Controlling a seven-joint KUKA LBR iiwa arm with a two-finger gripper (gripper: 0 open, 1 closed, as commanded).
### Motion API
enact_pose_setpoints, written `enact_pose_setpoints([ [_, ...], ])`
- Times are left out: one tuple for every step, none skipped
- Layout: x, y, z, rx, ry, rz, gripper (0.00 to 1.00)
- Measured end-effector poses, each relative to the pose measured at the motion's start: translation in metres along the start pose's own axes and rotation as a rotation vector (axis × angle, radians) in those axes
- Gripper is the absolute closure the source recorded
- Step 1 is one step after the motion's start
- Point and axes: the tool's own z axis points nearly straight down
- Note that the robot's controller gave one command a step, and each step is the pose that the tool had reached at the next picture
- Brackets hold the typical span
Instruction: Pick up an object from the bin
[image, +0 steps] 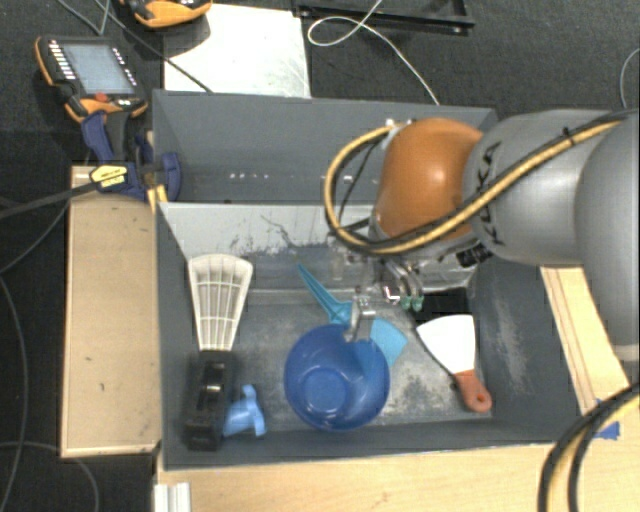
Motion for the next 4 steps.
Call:
enact_pose_setpoints([
  [0.028, -0.022, 0.063, -0.004, 0.012, 0.01, 1.0],
  [0.028, -0.022, 0.063, -0.004, 0.012, 0.011, 1.0],
  [0.018, -0.029, 0.043, -0.004, 0.006, -0.022, 1.0],
  [0.015, -0.032, 0.031, -0.004, 0.006, -0.059, 1.0],
])
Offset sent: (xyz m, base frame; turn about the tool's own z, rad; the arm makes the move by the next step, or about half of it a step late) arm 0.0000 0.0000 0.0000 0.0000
